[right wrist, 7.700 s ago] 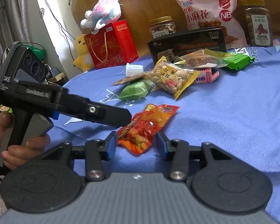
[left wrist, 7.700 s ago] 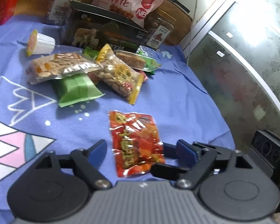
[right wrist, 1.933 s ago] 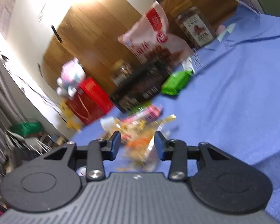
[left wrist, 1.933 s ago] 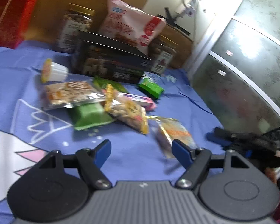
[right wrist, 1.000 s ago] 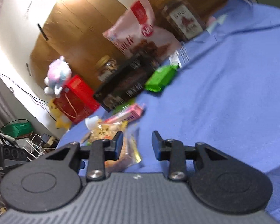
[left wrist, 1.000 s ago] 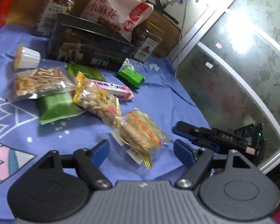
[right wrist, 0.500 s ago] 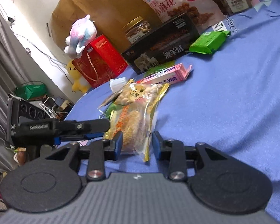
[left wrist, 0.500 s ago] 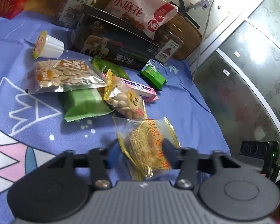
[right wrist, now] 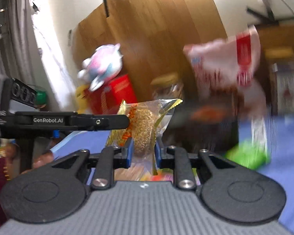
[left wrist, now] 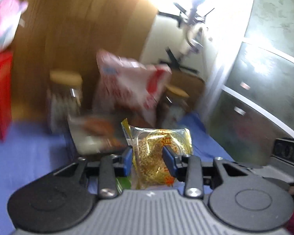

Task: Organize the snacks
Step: 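Carry the pastry bag with the left tool into the black tin and release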

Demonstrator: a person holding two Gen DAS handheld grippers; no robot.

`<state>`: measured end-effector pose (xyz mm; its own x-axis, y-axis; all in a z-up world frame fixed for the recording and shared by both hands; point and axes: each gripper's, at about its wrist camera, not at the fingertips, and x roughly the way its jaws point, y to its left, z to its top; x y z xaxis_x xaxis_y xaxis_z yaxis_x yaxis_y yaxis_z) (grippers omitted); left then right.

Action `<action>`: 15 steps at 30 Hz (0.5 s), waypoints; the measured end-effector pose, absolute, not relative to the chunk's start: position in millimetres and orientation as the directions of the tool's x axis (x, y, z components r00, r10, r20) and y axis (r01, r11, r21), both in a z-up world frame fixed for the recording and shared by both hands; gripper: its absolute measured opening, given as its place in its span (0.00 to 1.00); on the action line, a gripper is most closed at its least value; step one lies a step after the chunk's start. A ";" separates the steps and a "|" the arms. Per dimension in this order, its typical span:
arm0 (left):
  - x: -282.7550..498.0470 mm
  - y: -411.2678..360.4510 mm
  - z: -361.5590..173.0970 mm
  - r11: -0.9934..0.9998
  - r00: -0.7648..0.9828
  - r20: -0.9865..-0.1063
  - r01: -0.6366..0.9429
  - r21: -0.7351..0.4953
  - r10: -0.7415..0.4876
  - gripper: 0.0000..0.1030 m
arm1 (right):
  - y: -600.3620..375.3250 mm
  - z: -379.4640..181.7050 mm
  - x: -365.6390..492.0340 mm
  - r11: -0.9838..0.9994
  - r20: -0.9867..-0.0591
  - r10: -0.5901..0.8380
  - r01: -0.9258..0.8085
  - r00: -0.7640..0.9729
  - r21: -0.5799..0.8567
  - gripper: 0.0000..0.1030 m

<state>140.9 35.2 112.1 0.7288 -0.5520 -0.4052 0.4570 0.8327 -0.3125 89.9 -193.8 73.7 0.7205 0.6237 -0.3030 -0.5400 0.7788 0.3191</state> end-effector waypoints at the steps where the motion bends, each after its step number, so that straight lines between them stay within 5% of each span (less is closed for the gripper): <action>1: 157.5 33.0 113.3 0.845 0.742 -0.406 0.443 -0.299 -0.533 0.34 | -188.8 76.2 107.5 0.788 -0.306 0.612 -0.531 0.729 0.311 0.25; 7: 246.1 39.2 86.1 0.884 0.742 -0.489 0.321 -0.339 -0.458 0.34 | -175.0 52.8 208.4 0.827 -0.407 0.560 -0.461 0.722 0.321 0.27; 15: 267.1 41.2 50.3 0.907 0.731 -0.544 0.271 -0.323 -0.413 0.40 | -162.2 36.6 218.0 0.856 -0.427 0.517 -0.439 0.742 0.273 0.45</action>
